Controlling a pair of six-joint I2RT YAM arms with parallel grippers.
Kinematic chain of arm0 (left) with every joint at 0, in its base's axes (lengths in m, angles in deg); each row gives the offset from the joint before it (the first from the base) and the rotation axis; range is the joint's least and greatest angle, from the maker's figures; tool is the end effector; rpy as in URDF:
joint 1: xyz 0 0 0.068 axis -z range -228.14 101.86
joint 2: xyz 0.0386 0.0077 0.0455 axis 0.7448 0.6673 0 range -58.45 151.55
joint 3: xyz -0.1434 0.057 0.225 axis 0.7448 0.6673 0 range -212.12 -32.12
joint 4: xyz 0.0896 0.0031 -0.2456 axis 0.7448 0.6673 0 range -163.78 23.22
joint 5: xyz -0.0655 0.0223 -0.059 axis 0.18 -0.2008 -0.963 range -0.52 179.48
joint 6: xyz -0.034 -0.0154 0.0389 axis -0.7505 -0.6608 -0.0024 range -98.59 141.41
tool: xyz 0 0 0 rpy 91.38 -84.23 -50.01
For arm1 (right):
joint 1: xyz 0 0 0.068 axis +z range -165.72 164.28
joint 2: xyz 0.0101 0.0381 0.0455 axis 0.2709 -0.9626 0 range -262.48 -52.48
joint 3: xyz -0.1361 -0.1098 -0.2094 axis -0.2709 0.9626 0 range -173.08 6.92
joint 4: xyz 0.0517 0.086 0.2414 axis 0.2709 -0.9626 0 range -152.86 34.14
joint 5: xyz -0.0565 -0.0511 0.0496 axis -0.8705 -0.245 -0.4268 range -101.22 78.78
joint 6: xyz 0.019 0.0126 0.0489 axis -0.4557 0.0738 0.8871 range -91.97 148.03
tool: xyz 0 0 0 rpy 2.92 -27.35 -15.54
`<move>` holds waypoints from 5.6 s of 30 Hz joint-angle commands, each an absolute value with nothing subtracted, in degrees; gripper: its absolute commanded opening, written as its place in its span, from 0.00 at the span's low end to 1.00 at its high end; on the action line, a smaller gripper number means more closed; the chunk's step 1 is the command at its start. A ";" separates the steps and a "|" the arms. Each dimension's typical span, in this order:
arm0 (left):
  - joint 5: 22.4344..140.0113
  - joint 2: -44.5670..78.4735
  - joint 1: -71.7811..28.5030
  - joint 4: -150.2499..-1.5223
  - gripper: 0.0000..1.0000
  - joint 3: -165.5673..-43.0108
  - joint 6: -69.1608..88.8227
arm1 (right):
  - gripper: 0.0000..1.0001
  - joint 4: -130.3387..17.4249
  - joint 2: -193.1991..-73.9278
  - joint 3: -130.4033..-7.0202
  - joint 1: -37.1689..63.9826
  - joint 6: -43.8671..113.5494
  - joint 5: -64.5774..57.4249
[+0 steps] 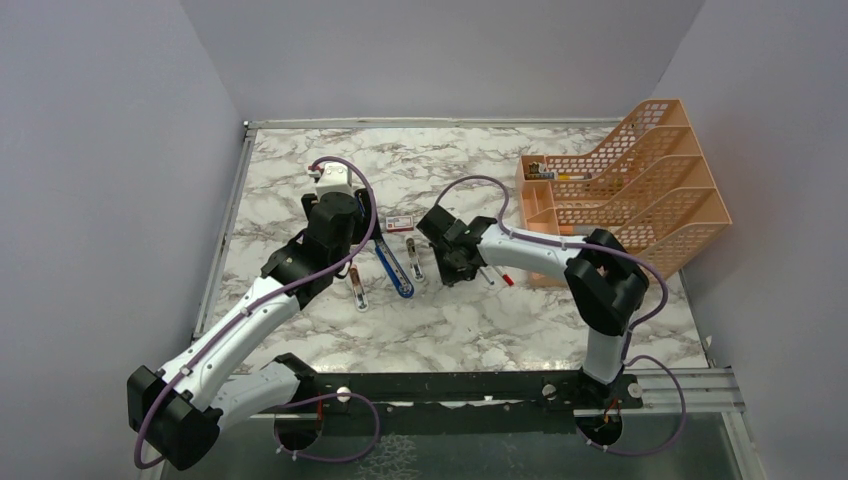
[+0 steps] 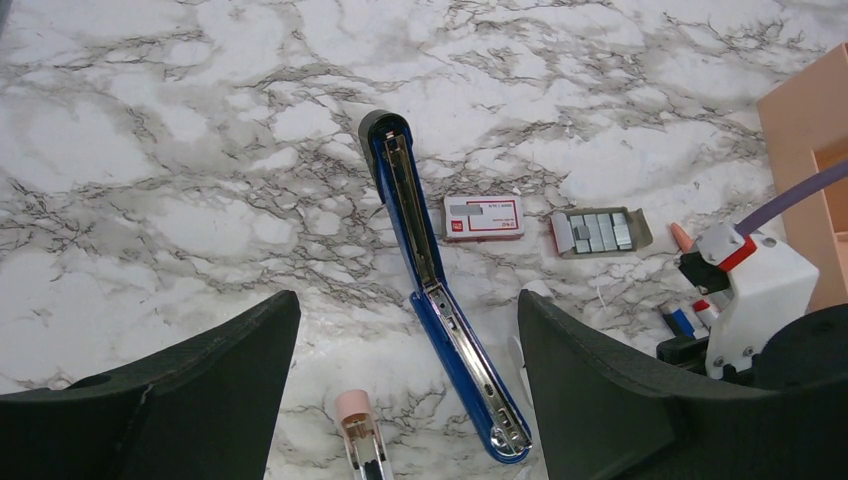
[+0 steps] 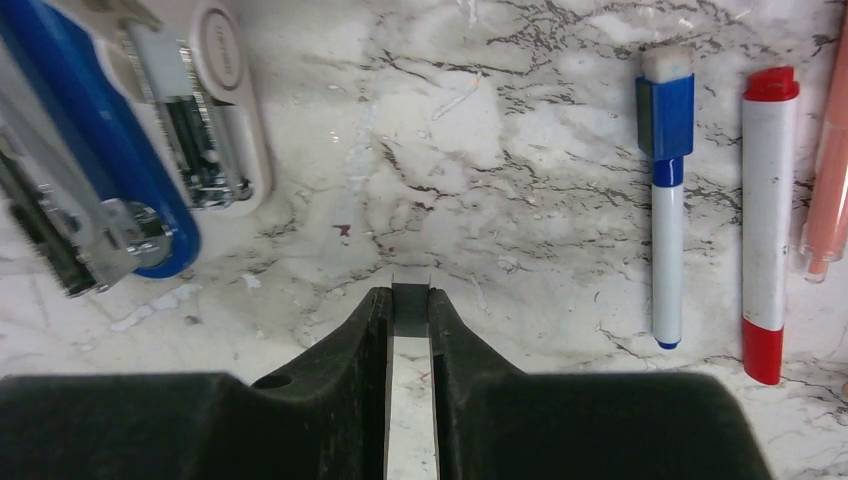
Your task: Load the staples into the stapler
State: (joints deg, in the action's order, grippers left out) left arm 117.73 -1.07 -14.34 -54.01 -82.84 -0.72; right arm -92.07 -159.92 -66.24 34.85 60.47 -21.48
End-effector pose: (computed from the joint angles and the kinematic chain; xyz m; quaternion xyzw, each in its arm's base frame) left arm 0.1942 -0.1097 0.3201 -0.0441 0.8332 -0.0563 0.5483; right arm 0.2410 0.2832 0.1742 -0.1396 0.9717 0.0459 0.1848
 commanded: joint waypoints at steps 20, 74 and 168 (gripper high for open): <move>133.50 -7.74 -14.61 -51.94 0.80 -80.93 -6.22 | 0.22 -81.95 -162.40 -80.44 39.56 49.54 -15.07; 139.50 -13.98 -14.64 -51.56 0.80 -78.63 -9.85 | 0.23 -87.65 -175.62 -90.25 40.57 43.77 -18.21; 113.09 -7.65 -15.12 -53.22 0.96 -84.00 -0.47 | 0.34 -79.43 -181.52 -93.58 18.21 37.85 -23.03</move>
State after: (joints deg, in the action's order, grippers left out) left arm 111.83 -6.68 -14.82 -51.89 -83.84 -0.61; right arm -76.00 -179.48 -92.28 17.91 41.15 -25.89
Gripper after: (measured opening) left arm 0.963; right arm 0.351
